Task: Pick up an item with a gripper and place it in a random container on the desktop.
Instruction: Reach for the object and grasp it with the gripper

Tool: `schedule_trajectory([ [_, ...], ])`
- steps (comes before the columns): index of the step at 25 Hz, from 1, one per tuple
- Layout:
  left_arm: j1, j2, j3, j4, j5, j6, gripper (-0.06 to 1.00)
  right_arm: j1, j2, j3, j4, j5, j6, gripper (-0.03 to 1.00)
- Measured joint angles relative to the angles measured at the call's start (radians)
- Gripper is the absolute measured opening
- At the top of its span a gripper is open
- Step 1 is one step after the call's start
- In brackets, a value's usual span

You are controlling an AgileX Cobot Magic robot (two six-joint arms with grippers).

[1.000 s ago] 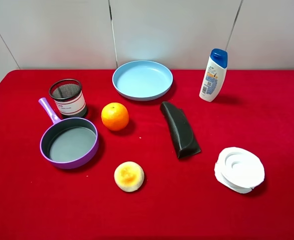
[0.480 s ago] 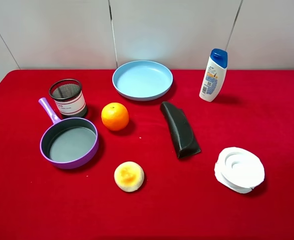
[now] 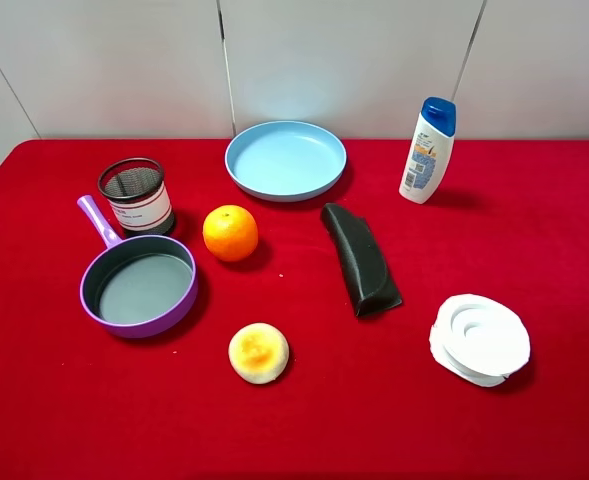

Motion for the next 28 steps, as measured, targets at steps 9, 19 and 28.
schedule_trajectory([
  [9, 0.000, 0.000, 0.000, 0.000, 0.000, 0.000, 0.94, 0.000, 0.000, 0.000, 0.001, 0.000, 0.000, 0.69],
  [19, 0.000, 0.000, 0.000, 0.000, 0.000, 0.000, 0.94, 0.000, 0.179, -0.051, 0.029, -0.058, 0.001, 0.69],
  [28, 0.000, 0.000, 0.000, 0.000, 0.000, 0.000, 0.94, 0.000, 0.416, -0.108, 0.093, -0.127, 0.001, 0.69],
])
